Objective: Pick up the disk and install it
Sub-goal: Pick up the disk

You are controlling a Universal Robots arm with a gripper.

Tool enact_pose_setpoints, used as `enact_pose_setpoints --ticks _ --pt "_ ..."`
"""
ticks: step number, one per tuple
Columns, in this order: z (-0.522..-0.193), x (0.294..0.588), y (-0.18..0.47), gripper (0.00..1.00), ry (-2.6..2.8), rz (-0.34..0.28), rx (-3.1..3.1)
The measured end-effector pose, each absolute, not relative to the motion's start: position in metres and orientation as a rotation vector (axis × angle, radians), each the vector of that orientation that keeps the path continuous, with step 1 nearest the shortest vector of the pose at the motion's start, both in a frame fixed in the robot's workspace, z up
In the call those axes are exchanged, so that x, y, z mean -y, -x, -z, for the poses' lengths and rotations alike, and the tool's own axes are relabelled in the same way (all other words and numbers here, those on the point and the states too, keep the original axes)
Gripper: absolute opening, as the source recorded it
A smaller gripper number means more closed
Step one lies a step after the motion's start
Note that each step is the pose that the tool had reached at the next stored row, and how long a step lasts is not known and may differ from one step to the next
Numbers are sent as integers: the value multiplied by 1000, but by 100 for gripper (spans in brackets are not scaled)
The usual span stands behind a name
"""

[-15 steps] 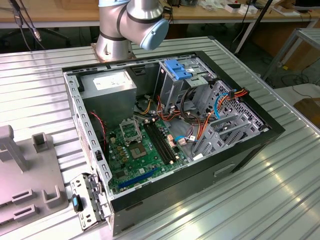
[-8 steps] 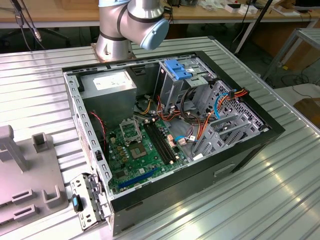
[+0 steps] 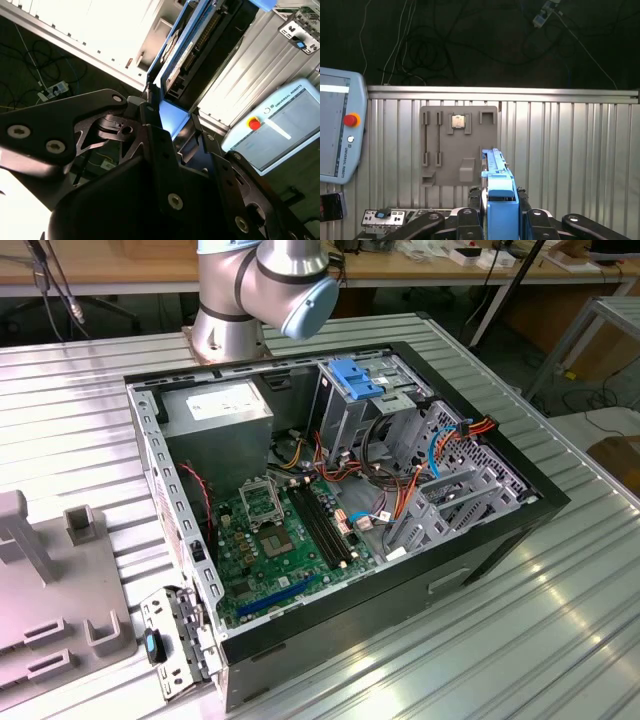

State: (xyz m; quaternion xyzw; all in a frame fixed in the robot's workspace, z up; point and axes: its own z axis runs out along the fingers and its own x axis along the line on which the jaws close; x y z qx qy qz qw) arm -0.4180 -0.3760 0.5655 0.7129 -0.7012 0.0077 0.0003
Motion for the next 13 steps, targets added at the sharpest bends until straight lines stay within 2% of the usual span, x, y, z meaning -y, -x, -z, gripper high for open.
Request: enact_pose_setpoints --ticks 13 --pt "-566 376 393 37 -2239 -24 2202"
